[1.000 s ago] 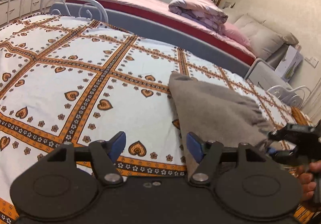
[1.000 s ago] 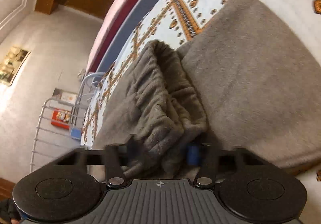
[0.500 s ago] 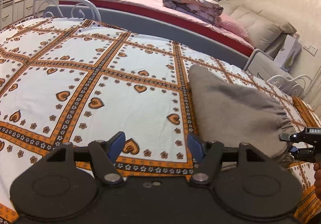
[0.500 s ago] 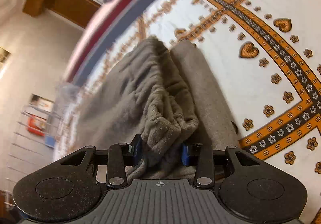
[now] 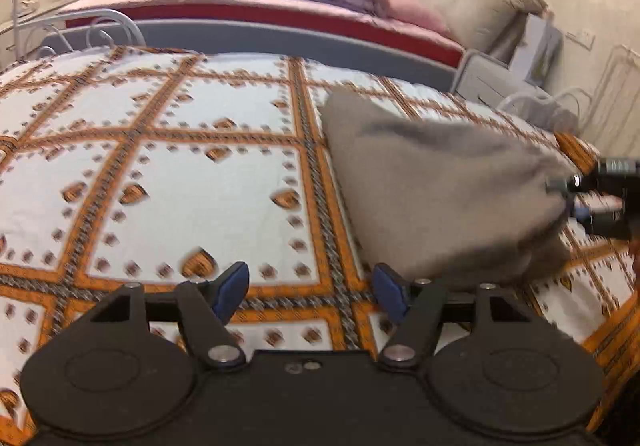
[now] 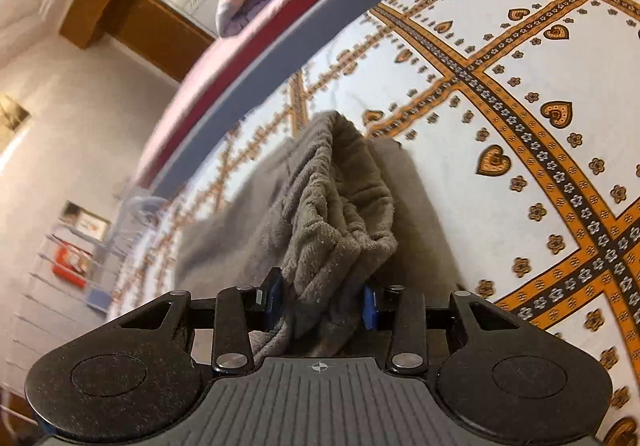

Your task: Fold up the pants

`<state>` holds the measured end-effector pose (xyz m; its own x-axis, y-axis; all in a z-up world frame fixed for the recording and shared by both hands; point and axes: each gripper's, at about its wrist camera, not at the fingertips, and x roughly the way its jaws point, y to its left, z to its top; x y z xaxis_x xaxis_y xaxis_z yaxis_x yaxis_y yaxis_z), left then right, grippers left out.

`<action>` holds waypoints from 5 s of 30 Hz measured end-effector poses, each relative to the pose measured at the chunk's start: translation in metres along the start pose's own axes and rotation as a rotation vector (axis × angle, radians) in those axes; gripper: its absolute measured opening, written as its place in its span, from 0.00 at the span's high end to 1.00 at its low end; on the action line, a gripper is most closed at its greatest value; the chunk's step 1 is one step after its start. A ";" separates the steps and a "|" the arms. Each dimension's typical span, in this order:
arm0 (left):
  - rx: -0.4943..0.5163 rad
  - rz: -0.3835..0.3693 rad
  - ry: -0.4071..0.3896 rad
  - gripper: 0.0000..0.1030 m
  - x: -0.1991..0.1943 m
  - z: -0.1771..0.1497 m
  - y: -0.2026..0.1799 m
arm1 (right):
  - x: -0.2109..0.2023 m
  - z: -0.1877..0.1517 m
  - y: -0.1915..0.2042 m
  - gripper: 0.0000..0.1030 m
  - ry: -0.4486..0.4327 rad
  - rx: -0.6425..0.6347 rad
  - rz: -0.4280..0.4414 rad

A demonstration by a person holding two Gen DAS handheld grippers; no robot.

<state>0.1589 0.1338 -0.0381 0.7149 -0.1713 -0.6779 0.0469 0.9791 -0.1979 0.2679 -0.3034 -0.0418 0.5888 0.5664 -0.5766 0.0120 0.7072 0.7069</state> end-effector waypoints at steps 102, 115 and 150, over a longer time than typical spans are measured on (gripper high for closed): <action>-0.123 -0.105 0.015 0.41 0.101 0.060 -0.002 | 0.048 0.019 -0.026 0.08 0.079 -0.146 -0.001; -0.095 -0.216 0.078 0.35 0.114 0.059 -0.006 | 0.049 0.022 -0.033 0.08 0.074 -0.122 0.028; -0.089 -0.048 -0.060 0.52 0.148 0.111 0.011 | 0.133 0.088 0.012 0.16 0.002 -0.307 -0.114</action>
<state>0.3428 0.1317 -0.0625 0.7542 -0.2081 -0.6228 0.0219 0.9559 -0.2928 0.4174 -0.2570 -0.0736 0.5958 0.4769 -0.6462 -0.1670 0.8606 0.4811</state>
